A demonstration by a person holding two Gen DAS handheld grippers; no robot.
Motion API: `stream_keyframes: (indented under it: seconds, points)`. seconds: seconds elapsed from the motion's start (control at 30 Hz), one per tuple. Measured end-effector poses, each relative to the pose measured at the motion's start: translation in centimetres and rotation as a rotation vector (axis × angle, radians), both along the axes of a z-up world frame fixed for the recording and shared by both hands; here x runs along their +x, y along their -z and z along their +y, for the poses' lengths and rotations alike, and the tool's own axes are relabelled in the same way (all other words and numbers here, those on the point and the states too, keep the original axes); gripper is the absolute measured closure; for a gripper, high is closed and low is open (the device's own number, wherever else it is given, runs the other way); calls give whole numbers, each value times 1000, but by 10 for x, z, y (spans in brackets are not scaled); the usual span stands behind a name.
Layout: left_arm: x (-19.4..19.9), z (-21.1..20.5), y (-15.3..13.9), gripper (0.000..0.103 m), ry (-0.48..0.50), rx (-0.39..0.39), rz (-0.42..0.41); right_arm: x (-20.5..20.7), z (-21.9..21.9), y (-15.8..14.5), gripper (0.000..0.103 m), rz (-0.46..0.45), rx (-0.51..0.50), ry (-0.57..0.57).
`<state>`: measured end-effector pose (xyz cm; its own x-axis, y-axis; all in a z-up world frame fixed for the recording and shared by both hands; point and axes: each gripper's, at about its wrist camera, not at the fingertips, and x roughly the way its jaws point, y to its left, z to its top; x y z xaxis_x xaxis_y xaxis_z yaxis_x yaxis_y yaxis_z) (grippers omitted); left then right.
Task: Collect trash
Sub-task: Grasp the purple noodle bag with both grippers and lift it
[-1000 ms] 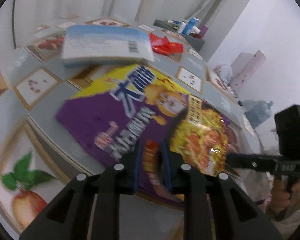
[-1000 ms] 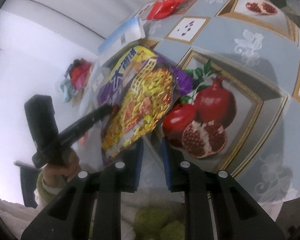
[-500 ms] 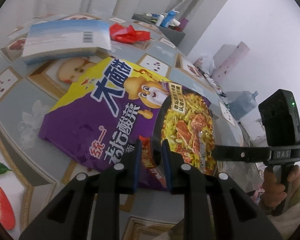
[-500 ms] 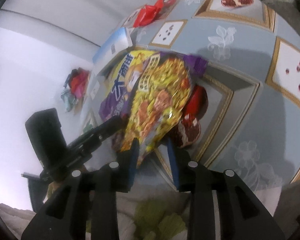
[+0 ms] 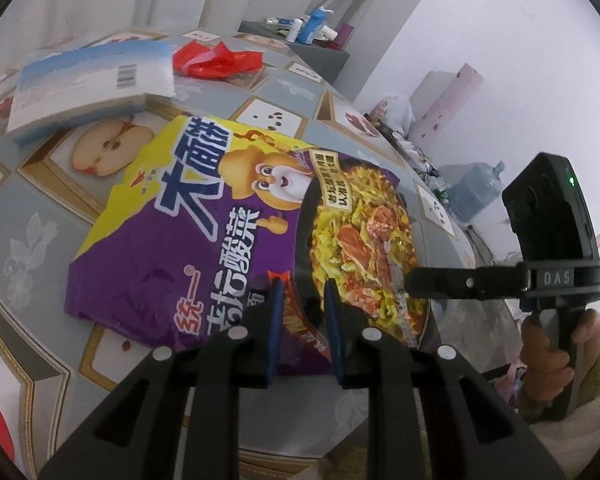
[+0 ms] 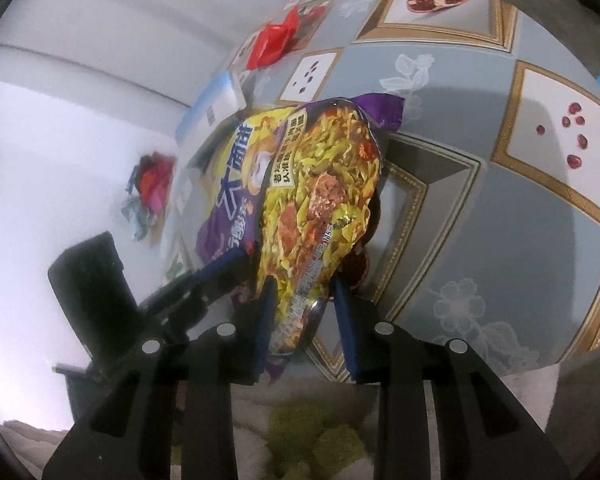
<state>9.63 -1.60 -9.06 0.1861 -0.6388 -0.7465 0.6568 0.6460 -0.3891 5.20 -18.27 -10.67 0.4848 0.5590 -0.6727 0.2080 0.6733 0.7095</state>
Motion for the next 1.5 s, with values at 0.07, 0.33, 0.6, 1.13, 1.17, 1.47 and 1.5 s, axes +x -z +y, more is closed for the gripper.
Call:
stream_keyframes:
  seconds: [0.07,0.33,0.6,1.13,1.17,1.47,1.5]
  points:
    - [-1,-3,0,83,5,6,-3,1,0,0,74,-5,4,8]
    - [-8,-13,-1,83,44,25,-21,8,4,2,77,-27,-1,31]
    - [-10,-18,-1,83,54,29,-28,13,4,7,88,-20,-2,65]
    - [-11,-20,-1,83,55,36,-35,14,5,7,93,-30,-51,61]
    - [-12,-20,-1,83,55,36,-35,13,5,7,93,-30,-53,60]
    - [-12,-21,-2,83,55,39,-38,15,6,6,94,-35,-71,56]
    - [-11,-20,-2,83,54,39,-37,15,6,6,94,-36,-72,56]
